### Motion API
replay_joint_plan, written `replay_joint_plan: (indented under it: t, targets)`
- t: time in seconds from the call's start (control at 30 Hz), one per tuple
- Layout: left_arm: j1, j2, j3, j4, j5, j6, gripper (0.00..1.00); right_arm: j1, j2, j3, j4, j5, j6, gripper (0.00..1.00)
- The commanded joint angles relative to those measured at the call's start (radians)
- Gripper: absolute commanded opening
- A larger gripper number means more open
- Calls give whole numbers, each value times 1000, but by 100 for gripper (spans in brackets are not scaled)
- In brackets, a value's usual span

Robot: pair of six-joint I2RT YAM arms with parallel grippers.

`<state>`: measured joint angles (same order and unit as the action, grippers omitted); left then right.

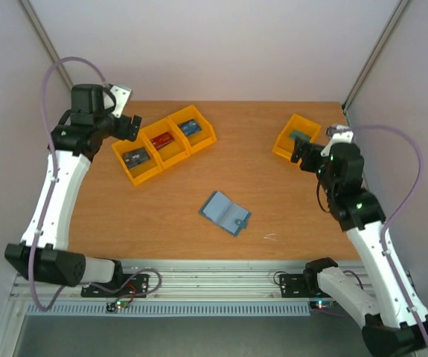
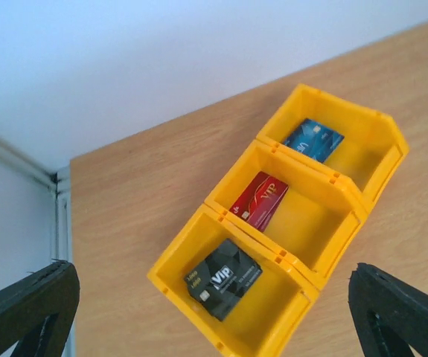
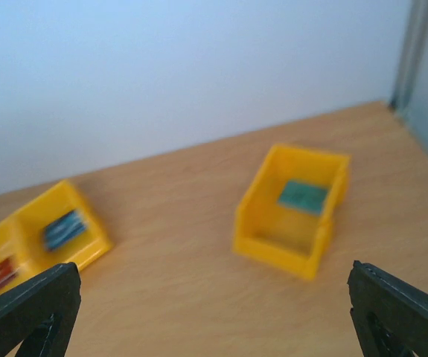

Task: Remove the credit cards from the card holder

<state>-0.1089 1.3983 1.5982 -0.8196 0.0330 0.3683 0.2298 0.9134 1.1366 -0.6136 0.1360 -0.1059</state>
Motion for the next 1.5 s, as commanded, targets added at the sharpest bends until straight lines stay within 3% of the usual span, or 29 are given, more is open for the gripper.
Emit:
replay_joint_plan:
  t: [0.0,0.07,0.17,0.33,0.5,0.63,0.77,0.87,1.0,1.07,1.33,1.47]
  targets:
    - [2,-102,-103,-5,-88,-292,99,-5,-125,-346,565,310,-260,98]
    - [2,-166,-210,78,-177,-346,99,-7,-157,-532,781,346,-348,99]
    - [2,-312,-431,241,-218,-326,99,-26,-132,-662,929,351,-377,99]
    - [2,-613,-881,647,-76,-135,99,-66,0,-804,1133,248,-358,98]
    - [1,-656,-1202,1083,-94,-341,99,-100,250,-919,1416,271,-337,99]
    - [1,-531,-1331,1273,-137,-314,99,-107,472,-1004,1826,269,-355,98]
    - [3,-349,-1418,1548,-206,-297,99,-164,563,-974,1852,218,-327,98]
    - [3,-305,-1417,1575,-133,-329,99,-209,631,-958,1883,130,-310,99]
    - [4,-214,-1397,1659,-266,-354,99,-216,667,-940,1866,31,-314,98]
    - [5,-154,-1368,1688,-265,-346,99,-246,723,-915,1893,13,-324,99]
    - [20,125,-1273,1806,-166,-312,99,-249,678,-758,1534,-125,-370,98]
    - [20,142,-1234,1756,-222,-320,99,-255,679,-713,1444,-125,-359,99]
